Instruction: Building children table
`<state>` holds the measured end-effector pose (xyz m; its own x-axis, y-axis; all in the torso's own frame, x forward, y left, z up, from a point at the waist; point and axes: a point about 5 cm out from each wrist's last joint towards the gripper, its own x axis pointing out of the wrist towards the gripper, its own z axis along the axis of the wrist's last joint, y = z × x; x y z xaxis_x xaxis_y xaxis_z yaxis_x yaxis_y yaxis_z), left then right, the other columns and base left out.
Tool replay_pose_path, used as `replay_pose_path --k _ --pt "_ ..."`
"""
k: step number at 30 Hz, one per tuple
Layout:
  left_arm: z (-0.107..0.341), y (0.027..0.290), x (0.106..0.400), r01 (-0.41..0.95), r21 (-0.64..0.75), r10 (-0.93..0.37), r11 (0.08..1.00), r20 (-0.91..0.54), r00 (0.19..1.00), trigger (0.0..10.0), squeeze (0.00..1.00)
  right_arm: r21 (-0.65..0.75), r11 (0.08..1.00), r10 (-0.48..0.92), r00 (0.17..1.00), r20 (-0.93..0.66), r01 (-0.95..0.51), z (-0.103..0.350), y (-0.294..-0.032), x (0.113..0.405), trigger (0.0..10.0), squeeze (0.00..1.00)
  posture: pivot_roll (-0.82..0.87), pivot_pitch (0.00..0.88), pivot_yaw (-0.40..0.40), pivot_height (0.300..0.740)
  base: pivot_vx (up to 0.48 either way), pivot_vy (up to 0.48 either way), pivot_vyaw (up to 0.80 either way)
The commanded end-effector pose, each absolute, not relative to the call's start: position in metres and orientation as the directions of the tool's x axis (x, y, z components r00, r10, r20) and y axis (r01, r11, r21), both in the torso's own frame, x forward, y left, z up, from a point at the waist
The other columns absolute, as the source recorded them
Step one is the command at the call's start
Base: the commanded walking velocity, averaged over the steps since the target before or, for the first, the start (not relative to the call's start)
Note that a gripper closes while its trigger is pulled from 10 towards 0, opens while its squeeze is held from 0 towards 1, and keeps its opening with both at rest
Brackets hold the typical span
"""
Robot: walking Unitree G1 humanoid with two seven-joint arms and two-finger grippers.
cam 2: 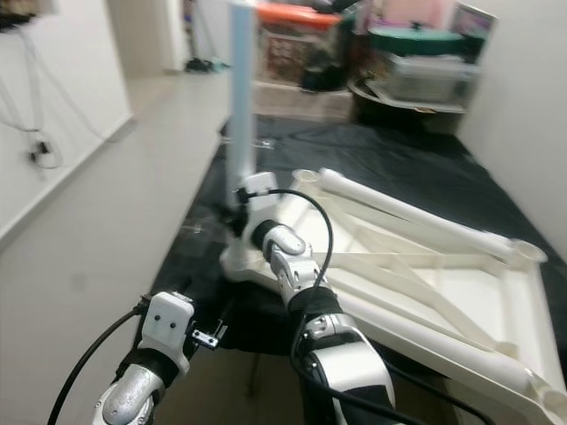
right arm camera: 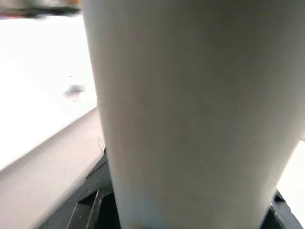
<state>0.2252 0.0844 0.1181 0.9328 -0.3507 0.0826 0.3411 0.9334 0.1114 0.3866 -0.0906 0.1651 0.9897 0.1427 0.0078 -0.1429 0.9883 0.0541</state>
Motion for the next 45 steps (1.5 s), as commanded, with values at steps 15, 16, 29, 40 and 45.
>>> replay_pose_path --k 15,16,29,40,45 --pt "0.118 0.084 0.225 0.345 0.114 -0.355 0.932 0.079 0.932 10.0 0.0 0.208 0.978 -0.009 1.0 -0.002 0.009 0.159 -0.067 0.373 10.0 1.0 0.06 0.0 -0.091 0.74 0.0 0.0 0.0" --pt "0.118 0.084 0.225 0.345 0.114 -0.355 0.932 0.079 0.932 10.0 0.0 0.208 0.978 -0.009 1.0 -0.002 0.009 0.159 -0.067 0.373 10.0 1.0 0.06 0.0 -0.091 0.74 0.0 0.0 0.0" --pt "0.119 0.083 0.227 0.348 0.111 -0.357 0.931 0.081 0.93 10.0 0.0 0.061 0.537 0.841 0.529 -0.113 -0.842 0.164 -0.069 0.374 10.0 0.0 0.06 0.0 -0.092 0.74 0.0 0.0 0.0" --pt "0.12 0.084 0.226 0.341 0.113 -0.351 0.933 0.083 0.933 10.0 0.0 0.098 0.339 0.937 0.326 -0.127 -0.936 0.17 -0.05 0.368 0.0 0.0 0.06 0.0 -0.095 0.74 0.0 0.0 0.0" --pt "0.12 0.084 0.226 0.341 0.113 -0.351 0.933 0.083 0.933 10.0 0.0 0.107 0.334 0.941 0.326 -0.088 -0.936 0.173 -0.046 0.368 0.0 0.0 0.06 0.0 -0.095 0.74 0.0 0.0 0.0"
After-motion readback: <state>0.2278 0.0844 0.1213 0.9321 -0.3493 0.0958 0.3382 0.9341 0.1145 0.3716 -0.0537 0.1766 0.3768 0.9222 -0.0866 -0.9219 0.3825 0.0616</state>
